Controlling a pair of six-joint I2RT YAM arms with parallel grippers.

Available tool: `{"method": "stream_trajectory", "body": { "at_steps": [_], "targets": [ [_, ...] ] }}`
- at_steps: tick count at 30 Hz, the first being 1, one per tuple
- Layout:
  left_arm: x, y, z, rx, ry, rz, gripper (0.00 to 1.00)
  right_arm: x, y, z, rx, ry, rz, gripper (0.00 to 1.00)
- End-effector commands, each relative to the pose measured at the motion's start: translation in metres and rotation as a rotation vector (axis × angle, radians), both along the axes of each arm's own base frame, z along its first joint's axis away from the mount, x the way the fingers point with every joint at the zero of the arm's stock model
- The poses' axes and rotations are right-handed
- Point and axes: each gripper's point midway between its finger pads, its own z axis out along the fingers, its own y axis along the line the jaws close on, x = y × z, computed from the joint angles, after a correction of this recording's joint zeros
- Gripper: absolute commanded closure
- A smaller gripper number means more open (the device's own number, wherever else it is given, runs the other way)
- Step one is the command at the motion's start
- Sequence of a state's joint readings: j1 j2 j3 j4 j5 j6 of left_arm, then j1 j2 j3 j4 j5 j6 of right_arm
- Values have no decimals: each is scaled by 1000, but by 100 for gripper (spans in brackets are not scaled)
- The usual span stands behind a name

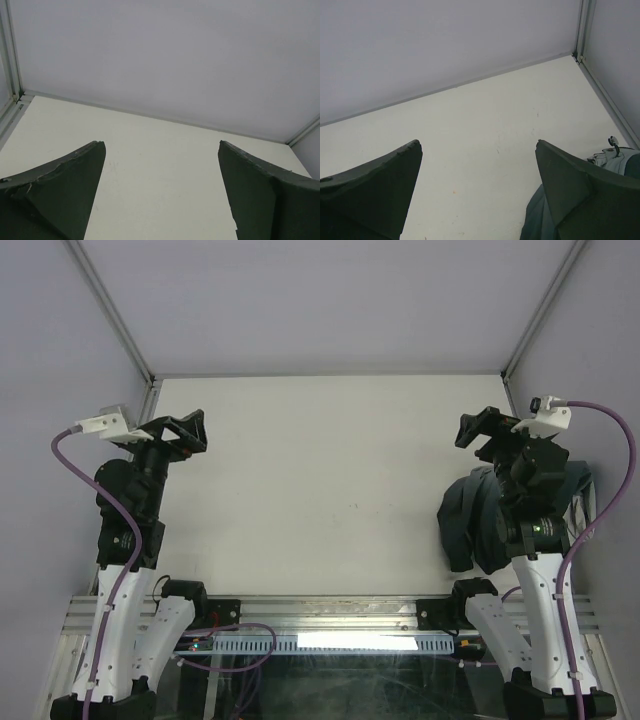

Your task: Zip up the jacket

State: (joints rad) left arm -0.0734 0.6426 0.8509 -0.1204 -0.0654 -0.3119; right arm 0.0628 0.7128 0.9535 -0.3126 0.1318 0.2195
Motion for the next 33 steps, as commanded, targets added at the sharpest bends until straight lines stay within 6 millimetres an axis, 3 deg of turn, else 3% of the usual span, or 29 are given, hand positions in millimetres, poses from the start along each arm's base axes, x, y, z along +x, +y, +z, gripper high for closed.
{"method": "stream_trajectory", "body": {
  "at_steps": [1, 8, 13, 19, 26, 28, 33],
  "targets": [
    [-1, -9, 19, 39, -77, -44, 1, -3, -2, 27, 9, -70, -14, 1],
    [-2, -9, 17, 54, -82, -43, 1, -8, -14, 15, 7, -12, -83, 1],
    [-3, -9, 12, 57, -72, -45, 1, -15, -31, -11, 4, 112, -187, 1],
    [-5, -9, 6, 64, -61, -48, 1, -32, -65, -54, 49, 322, -448, 1],
    [-3, -14, -12, 66, -19, -77, 1, -69, -123, -131, -9, 731, -920, 1],
    [-4, -15, -16, 65, -14, -81, 1, -69, -134, -156, -2, 786, -965, 1],
    [-6, -16, -27, 73, 0, -88, 1, -43, -142, -218, 130, 816, -907, 1]
  ]
}}
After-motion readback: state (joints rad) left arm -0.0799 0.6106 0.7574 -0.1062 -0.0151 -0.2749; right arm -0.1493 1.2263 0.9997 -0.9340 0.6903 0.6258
